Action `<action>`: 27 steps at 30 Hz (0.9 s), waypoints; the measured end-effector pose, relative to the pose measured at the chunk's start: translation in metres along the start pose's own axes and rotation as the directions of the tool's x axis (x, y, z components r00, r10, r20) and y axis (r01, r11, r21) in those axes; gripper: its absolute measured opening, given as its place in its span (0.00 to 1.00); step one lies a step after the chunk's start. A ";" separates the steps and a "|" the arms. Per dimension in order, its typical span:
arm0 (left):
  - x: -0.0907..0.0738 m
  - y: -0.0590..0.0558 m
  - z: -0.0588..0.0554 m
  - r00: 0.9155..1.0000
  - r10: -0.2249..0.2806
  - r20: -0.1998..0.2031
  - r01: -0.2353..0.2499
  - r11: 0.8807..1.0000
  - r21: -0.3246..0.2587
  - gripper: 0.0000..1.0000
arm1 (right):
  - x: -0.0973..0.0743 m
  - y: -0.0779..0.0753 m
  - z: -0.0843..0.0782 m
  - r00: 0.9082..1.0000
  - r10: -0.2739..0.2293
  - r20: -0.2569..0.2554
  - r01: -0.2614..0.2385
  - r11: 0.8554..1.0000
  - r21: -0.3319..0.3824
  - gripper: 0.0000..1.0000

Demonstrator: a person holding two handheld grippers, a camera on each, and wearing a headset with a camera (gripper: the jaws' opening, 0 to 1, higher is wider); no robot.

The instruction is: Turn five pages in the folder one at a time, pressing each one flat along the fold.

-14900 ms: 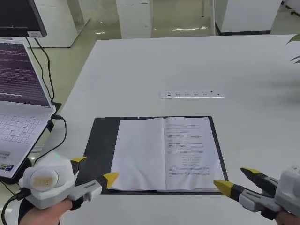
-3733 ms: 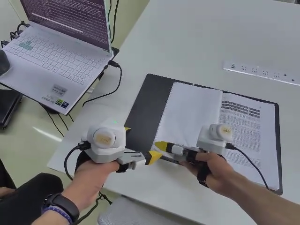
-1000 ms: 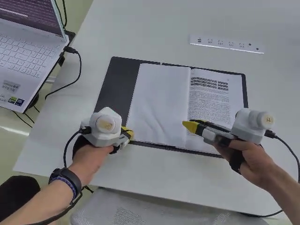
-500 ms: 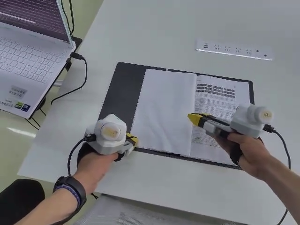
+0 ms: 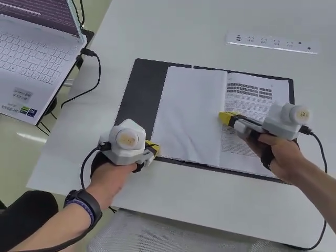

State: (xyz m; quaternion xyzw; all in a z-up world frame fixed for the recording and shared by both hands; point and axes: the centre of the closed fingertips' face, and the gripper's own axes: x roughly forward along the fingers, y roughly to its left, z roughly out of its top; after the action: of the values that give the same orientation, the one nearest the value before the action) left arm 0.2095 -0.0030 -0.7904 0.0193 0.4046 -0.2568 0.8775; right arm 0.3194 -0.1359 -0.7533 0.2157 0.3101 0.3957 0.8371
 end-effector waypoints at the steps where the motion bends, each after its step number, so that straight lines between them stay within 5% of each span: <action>1: 0.000 0.000 0.000 1.000 0.001 -0.001 -0.001 1.000 0.002 0.00 | 0.002 -0.005 0.001 1.000 -0.006 0.001 0.006 1.000 0.001 0.00; 11: 0.001 0.000 0.000 1.000 0.003 -0.003 -0.003 1.000 -0.001 0.00 | 0.009 -0.009 0.000 0.999 0.022 0.027 -0.023 0.999 0.023 0.00; 17: 0.001 0.000 0.000 1.000 0.015 0.000 -0.015 1.000 -0.011 0.00 | 0.015 -0.022 0.015 0.996 -0.014 0.085 0.008 0.997 0.079 0.00; 27: 0.001 0.000 0.001 0.999 0.036 0.013 -0.035 0.999 -0.042 0.00 | 0.032 -0.048 0.046 0.972 -0.122 0.199 0.091 0.983 0.158 0.00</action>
State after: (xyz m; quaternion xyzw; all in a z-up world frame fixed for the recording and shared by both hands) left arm 0.2111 -0.0033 -0.7902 0.0064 0.4033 -0.2328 0.8849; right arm 0.3920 -0.1448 -0.7612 0.3003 0.2603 0.3012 0.8668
